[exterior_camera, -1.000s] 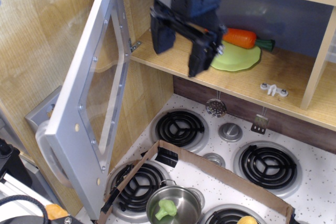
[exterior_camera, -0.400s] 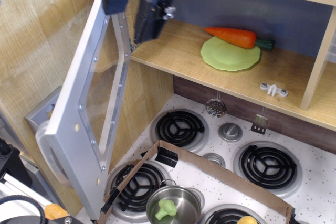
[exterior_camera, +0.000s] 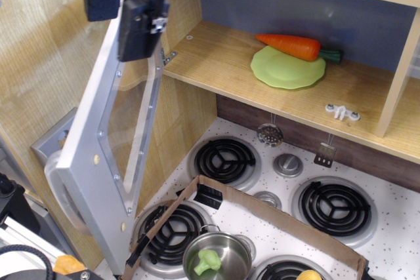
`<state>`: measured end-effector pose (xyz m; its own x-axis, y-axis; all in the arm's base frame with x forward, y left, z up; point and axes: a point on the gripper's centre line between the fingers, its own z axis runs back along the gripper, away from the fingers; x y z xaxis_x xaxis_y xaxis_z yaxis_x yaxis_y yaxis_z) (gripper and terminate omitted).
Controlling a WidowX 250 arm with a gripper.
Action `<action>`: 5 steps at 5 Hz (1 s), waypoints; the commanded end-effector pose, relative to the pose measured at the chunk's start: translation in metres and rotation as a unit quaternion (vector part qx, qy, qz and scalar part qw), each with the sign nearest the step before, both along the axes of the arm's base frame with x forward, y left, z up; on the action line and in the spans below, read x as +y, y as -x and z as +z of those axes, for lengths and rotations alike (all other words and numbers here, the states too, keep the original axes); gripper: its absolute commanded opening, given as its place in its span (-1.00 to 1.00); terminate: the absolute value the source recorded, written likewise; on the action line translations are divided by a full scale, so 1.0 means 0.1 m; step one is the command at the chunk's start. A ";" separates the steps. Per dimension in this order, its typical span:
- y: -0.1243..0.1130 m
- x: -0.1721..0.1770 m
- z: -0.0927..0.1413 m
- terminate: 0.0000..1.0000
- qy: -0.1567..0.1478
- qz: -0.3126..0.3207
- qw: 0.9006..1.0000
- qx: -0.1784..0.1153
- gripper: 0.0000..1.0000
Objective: Close microwave
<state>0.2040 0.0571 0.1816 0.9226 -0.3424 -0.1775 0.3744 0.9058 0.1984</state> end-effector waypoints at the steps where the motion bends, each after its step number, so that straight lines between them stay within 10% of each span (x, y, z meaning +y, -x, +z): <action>1: 0.10 0.18 0.08 -1.00 -0.025 -0.032 0.999 0.016 1.00; 5: 0.17 0.43 0.03 -1.00 -0.033 -0.034 0.999 0.015 1.00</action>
<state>0.1837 0.1010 0.1700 0.8849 -0.3900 -0.2546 0.4455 0.8683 0.2181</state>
